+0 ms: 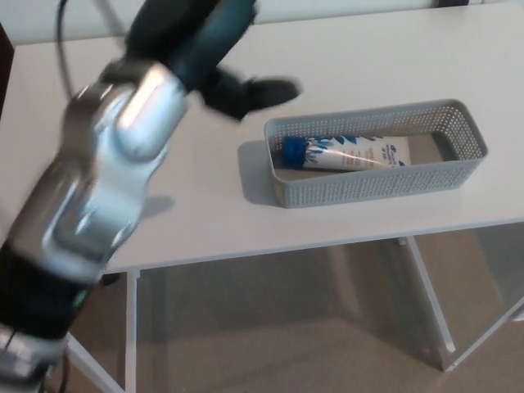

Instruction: The robot walks towards a table in front, picks a shampoo with left hand and puts it in a small grey container

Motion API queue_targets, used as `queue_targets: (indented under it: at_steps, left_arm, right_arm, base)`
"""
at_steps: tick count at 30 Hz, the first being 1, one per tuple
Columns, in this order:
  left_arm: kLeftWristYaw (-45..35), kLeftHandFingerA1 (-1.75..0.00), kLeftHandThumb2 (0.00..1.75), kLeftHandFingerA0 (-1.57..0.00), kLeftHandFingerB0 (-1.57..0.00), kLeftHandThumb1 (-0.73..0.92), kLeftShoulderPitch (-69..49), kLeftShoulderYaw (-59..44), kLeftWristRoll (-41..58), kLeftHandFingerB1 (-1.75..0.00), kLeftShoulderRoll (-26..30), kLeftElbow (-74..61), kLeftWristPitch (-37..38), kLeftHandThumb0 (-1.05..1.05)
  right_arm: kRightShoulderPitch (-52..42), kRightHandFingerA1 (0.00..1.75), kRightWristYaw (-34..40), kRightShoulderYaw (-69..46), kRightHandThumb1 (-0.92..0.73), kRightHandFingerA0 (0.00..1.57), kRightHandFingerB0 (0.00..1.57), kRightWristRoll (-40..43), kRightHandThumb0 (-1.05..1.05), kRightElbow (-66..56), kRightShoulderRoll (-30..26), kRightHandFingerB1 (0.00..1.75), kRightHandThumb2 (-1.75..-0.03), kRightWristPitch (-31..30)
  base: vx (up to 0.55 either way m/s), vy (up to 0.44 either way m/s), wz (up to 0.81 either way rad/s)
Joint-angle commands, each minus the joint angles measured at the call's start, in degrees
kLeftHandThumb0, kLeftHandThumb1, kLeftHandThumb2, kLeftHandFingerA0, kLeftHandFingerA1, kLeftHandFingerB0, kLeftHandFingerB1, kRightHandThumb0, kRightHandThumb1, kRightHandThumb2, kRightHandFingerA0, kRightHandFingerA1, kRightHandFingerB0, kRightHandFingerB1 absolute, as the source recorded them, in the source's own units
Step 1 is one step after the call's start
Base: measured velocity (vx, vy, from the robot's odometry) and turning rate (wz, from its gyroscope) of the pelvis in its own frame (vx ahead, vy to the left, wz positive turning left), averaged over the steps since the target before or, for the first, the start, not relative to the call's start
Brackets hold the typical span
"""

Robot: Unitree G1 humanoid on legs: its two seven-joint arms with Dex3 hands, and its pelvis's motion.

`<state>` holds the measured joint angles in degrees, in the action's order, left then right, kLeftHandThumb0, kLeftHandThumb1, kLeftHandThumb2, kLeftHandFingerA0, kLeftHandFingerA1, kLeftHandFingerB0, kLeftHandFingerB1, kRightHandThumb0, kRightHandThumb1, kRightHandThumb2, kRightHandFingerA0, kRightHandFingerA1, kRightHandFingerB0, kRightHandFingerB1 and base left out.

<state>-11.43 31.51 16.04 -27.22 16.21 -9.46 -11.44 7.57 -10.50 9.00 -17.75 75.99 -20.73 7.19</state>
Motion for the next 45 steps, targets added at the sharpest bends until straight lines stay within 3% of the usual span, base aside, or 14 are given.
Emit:
queue_targets:
  at_steps: [1, 3, 4, 7, 15, 20, 25, 31, 32, 35, 36, 39, 41, 45]
  left_arm:
    - [-33.3, -0.45, 0.71, -0.29, -0.32, 0.38, -72.8, -44.5, 55.2, -0.42, 3.5, -43.5, 20.8, -0.58]
    - [-39.7, -0.37, 0.54, -0.39, -0.37, 0.44, -80.4, -47.4, 59.7, -0.32, 2.6, -39.0, 25.3, -0.54]
    - [-44.5, -0.51, 0.74, -0.41, -0.28, 0.35, -84.6, -48.7, 61.9, -0.42, 1.8, -35.3, 27.5, -0.54]
    - [-49.1, -0.47, 0.68, -0.46, -0.41, 0.38, -94.0, -47.8, 57.4, -0.43, 2.3, -25.9, 31.1, -0.54]
    - [-31.0, -0.45, 0.54, -0.50, -0.41, 0.46, -95.1, -38.3, 30.7, -0.35, 12.4, -10.2, 40.4, -0.51]
    - [-30.4, -0.52, 0.72, -0.57, -0.50, 0.40, -87.4, -33.2, 27.8, -0.48, 15.6, -0.1, 29.9, -0.51]
    - [-25.2, -0.45, 0.55, -0.61, -0.48, 0.50, -72.1, -23.9, 17.6, -0.39, 19.2, 17.2, 23.4, -0.39]
    - [-7.0, -0.55, 0.57, -0.63, -0.44, 0.59, -47.2, -18.3, 11.1, -0.38, 9.0, 50.8, 15.8, -0.34]
    - [-5.1, -0.64, 0.81, -0.57, -0.36, 0.50, -45.3, -18.3, 10.9, -0.50, 8.2, 53.4, 14.8, -0.42]
    - [1.3, -0.63, 0.81, -0.57, -0.41, 0.50, -40.3, -18.5, 10.7, -0.52, 6.4, 62.0, 13.0, -0.42]
    - [3.0, -0.62, 0.58, -0.64, -0.50, 0.60, -38.8, -18.3, 10.4, -0.42, 6.5, 64.7, 12.9, -0.37]
    - [9.6, -0.63, 0.80, -0.72, -0.49, 0.51, -38.3, -19.9, 11.7, -0.54, 4.8, 67.7, 12.7, -0.43]
    - [9.7, -0.45, 0.60, -0.69, -0.47, 0.65, -38.0, -19.3, 11.6, -0.38, 4.7, 70.0, 13.8, -0.38]
    - [7.7, -0.54, 0.75, -0.59, -0.38, 0.50, -36.5, -17.1, 10.9, -0.46, 5.4, 74.1, 16.2, -0.45]
  right_arm:
    - [-2.0, 0.64, 0.5, -2.1, -0.71, 0.71, 0.56, 1.8, -0.36, 1.1, -1.1, 0.50, -0.59, -3.3]
    - [-2.0, 0.61, 1.0, -2.3, -0.70, 0.72, 0.57, 1.8, -0.36, 1.4, -0.9, 0.48, -0.59, -3.6]
    - [-2.6, 0.59, 1.3, -2.2, -0.71, 0.70, 0.56, 1.7, -0.36, 1.6, -0.7, 0.47, -0.60, -3.8]
    - [-3.3, 0.62, 1.2, -2.5, -0.70, 0.69, 0.56, 1.9, -0.37, 1.6, -0.9, 0.48, -0.60, -3.8]
    - [-6.3, 0.63, 1.6, -2.5, -0.72, 0.69, 0.54, 1.7, -0.38, 1.6, -0.9, 0.46, -0.61, -3.4]
    - [-6.6, 0.63, 1.9, -3.0, -0.71, 0.72, 0.56, 1.8, -0.39, 1.7, -1.4, 0.48, -0.61, -3.5]
    - [-5.9, 0.67, 2.6, -3.2, -0.68, 0.76, 0.58, 1.6, -0.38, 1.6, -0.6, 0.48, -0.60, -4.2]
    - [-5.6, 0.67, 1.9, -3.0, -0.68, 0.72, 0.59, 1.2, -0.39, 1.4, -1.0, 0.49, -0.60, -3.8]
    - [-5.4, 0.67, 1.9, -2.8, -0.68, 0.72, 0.59, 1.1, -0.39, 1.3, -1.0, 0.49, -0.60, -3.6]
    - [-5.3, 0.64, 1.6, -2.0, -0.69, 0.72, 0.58, 0.4, -0.39, 1.2, -0.8, 0.49, -0.60, -3.3]
    - [-5.1, 0.64, 1.5, -2.1, -0.69, 0.72, 0.58, 0.5, -0.39, 1.1, -0.7, 0.48, -0.60, -3.5]
    - [-3.9, 0.62, 0.9, -2.3, -0.70, 0.69, 0.56, 0.7, -0.38, 1.0, -1.1, 0.47, -0.61, -3.7]
    - [-3.2, 0.63, 1.0, -2.4, -0.70, 0.70, 0.56, 0.8, -0.37, 1.1, -1.2, 0.47, -0.61, -4.0]
    - [-1.5, 0.65, 0.8, -1.8, -0.70, 0.71, 0.59, 0.2, -0.40, 1.0, -1.5, 0.49, -0.61, -4.2]
  base:
    - [0.00, 0.000, 0.00]
    - [0.00, 0.000, 0.00]
    - [0.00, 0.000, 0.00]
    - [0.00, 0.000, 0.00]
    - [0.00, 0.000, 0.00]
    - [0.00, 0.000, 0.00]
    - [0.00, 0.000, 0.00]
    - [0.00, 0.000, 0.00]
    - [0.00, 0.000, 0.00]
    - [0.00, 0.000, 0.00]
    - [0.00, 0.000, 0.00]
    - [0.00, 0.000, 0.00]
    - [0.00, 0.000, 0.00]
    - [0.00, 0.000, 0.00]
